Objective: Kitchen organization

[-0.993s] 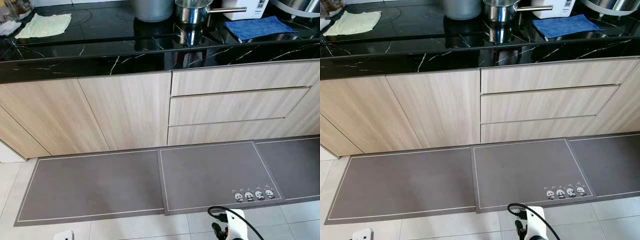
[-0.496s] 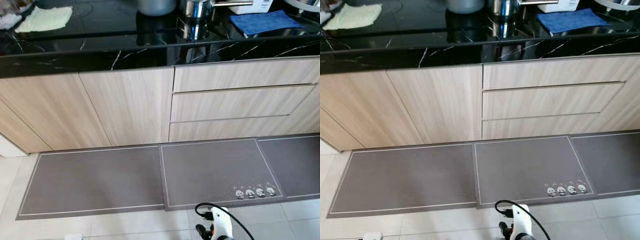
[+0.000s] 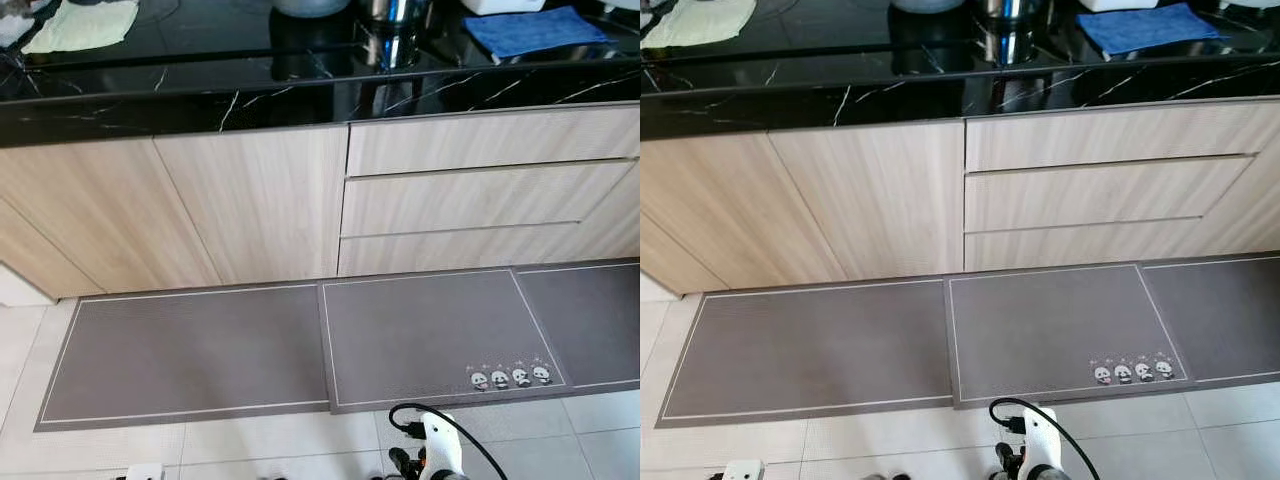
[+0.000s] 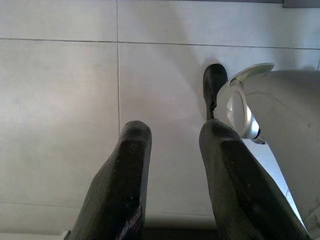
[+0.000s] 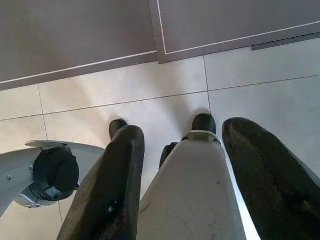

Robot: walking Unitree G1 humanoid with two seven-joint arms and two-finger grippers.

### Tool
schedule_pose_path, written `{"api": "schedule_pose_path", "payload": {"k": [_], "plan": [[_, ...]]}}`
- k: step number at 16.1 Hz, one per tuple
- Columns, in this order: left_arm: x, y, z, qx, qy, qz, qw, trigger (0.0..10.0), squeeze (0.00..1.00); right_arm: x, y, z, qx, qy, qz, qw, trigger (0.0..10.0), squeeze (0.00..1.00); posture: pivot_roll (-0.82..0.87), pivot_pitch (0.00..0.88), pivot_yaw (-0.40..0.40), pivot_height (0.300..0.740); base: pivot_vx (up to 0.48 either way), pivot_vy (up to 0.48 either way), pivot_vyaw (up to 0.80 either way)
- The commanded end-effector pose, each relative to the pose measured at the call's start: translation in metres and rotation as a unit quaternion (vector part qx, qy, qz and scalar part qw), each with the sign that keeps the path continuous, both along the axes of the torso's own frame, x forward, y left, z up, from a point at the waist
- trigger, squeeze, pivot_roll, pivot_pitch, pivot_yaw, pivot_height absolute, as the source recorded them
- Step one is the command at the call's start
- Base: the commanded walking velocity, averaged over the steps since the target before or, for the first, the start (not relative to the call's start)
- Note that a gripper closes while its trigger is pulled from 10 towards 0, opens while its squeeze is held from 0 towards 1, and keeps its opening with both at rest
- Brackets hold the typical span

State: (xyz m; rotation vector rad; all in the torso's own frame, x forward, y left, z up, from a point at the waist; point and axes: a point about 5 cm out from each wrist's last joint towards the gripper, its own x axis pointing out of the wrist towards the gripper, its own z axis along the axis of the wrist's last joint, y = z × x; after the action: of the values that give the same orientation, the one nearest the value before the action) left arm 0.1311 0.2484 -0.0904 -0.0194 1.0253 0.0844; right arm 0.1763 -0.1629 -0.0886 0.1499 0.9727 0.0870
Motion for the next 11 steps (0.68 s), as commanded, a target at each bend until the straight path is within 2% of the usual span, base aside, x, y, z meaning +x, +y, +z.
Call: {"api": "schedule_pose_path", "payload": {"k": [1,8,11], "plan": [[-0.0114,0.0015,-0.0035,0.004,0.017,0.005,1.000,10.0,0.00,-0.0056,0.0001,-0.0026,0.003,0.011,-0.002,1.000,10.0,0.00,0.02,0.177,0.037,0.740,0.000,0.000,0.00],[-0.0108,-0.0012,-0.0040,-0.005,0.010,0.017,1.000,10.0,0.00,-0.0042,-0.0029,-0.0017,-0.008,0.005,0.003,1.000,10.0,0.00,0.01,0.178,0.018,0.740,0.000,0.000,0.00],[-0.0094,-0.0025,-0.0036,-0.012,0.003,0.020,1.000,10.0,0.00,-0.0019,-0.0056,-0.0003,-0.019,-0.009,-0.013,1.000,10.0,0.00,0.01,0.177,0.016,0.740,0.000,0.000,0.00]]}}
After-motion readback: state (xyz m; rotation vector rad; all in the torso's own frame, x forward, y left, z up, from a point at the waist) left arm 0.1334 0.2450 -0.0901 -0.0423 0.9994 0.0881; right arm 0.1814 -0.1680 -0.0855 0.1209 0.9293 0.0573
